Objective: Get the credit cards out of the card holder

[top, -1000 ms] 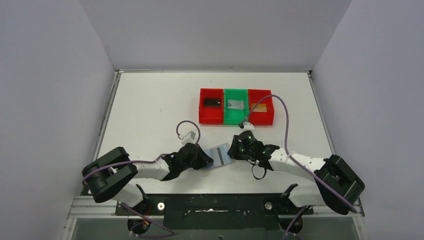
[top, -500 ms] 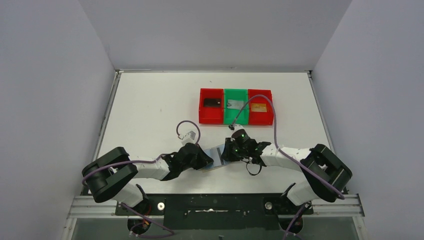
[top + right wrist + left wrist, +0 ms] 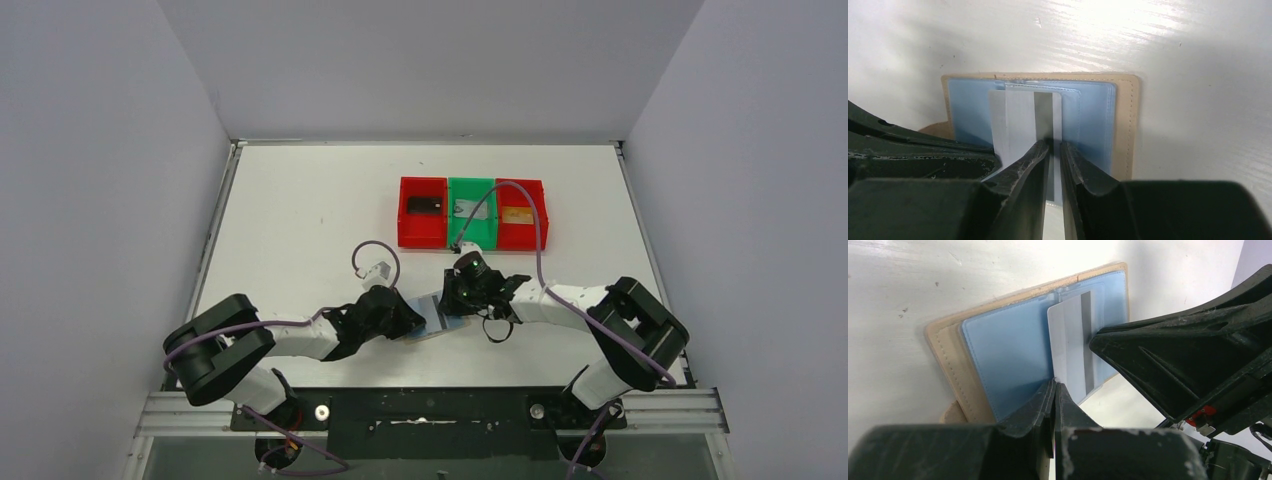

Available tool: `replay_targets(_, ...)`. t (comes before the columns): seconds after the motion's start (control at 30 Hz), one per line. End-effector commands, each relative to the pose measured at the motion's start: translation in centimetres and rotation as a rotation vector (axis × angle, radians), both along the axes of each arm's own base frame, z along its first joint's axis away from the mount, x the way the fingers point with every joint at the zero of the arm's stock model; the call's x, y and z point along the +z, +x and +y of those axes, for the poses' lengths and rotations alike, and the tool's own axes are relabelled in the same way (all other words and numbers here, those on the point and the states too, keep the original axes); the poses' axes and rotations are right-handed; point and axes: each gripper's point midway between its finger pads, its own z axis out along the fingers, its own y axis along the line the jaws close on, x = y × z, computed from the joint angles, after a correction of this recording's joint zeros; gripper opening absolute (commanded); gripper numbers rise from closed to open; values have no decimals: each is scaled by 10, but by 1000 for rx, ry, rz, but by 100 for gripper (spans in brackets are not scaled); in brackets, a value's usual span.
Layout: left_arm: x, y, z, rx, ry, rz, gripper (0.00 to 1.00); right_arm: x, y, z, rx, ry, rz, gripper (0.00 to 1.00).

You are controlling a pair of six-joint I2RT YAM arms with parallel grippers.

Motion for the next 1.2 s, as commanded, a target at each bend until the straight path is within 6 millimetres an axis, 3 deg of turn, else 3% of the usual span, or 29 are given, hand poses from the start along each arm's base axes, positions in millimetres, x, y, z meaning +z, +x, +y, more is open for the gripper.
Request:
replay_targets(0.0, 18, 10, -2, 4, -17, -48, 0, -31, -4, -33, -81, -161, 34, 19)
replay_targets(0.13, 22, 12, 1, 16, -22, -57, 0, -35, -5, -39, -91, -168, 52, 19)
replay_targets(0.33, 23, 13, 3, 31, -30, -59, 0, -34, -7, -32, -74, -130, 64, 19)
replay_targets(0.53, 26, 16, -12, 9, -86, -63, 25, -34, -7, -29, -72, -115, 69, 18)
replay_targets(0.73, 22, 19, -22, 14, -124, -45, 29, -34, -7, -29, -70, -109, 69, 18)
replay_targets(0.9, 20, 19, -20, 34, -142, -39, 25, -32, -7, -29, -75, -103, 66, 18)
replay_targets(1.17, 18, 18, -4, 73, -88, -40, 0, -32, -3, -35, -105, -118, 54, 18)
